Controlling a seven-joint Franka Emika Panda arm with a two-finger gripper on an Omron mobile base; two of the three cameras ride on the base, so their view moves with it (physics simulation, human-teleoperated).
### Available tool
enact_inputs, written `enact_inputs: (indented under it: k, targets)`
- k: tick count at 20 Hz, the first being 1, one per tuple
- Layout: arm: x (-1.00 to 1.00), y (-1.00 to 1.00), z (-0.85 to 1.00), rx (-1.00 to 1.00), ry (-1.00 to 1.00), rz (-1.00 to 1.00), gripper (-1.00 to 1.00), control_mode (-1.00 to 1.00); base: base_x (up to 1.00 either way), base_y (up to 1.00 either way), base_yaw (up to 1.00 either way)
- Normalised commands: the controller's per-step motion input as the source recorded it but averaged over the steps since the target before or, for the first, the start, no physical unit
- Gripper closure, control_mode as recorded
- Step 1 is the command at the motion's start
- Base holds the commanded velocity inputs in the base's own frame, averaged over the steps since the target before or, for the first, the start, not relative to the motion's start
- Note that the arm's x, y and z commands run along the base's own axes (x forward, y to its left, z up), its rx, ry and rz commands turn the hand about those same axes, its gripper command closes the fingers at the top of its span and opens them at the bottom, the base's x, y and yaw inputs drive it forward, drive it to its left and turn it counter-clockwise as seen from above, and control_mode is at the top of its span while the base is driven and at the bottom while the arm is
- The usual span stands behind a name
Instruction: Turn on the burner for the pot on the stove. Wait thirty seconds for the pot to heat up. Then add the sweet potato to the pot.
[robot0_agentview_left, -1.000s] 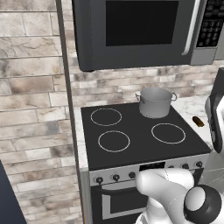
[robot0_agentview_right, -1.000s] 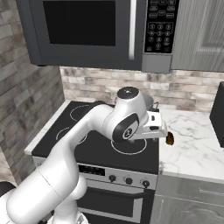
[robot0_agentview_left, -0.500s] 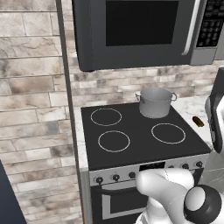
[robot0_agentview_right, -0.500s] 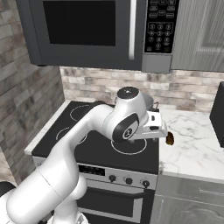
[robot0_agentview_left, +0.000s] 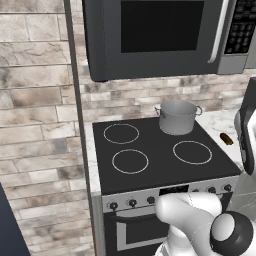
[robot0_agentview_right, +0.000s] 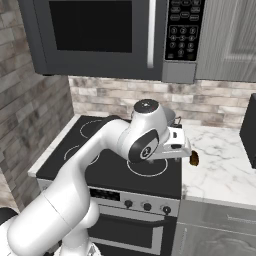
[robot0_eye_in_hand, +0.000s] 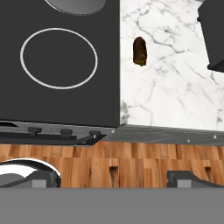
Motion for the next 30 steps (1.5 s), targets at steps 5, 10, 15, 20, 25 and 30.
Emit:
enact_inputs:
  k: [5, 10, 15, 20, 25, 30]
  targets:
    - [0.0, 0.0, 0.0, 0.0, 0.0, 0.0, -1.0, -1.0, 0.0, 0.0, 0.0]
    - [0.0, 0.0, 0.0, 0.0, 0.0, 0.0, -1.0, -1.0, 0.0, 0.0, 0.0]
    - [0.0, 0.0, 0.0, 0.0, 0.0, 0.0, -1.0, -1.0, 0.0, 0.0, 0.0]
    - [0.0, 0.0, 0.0, 0.0, 0.0, 0.0, -1.0, -1.0, 0.0, 0.0, 0.0]
    - [0.0, 0.0, 0.0, 0.0, 0.0, 0.0, -1.0, -1.0, 0.0, 0.0, 0.0]
    - [0.0, 0.0, 0.0, 0.0, 0.0, 0.0, -1.0, -1.0, 0.0, 0.0, 0.0]
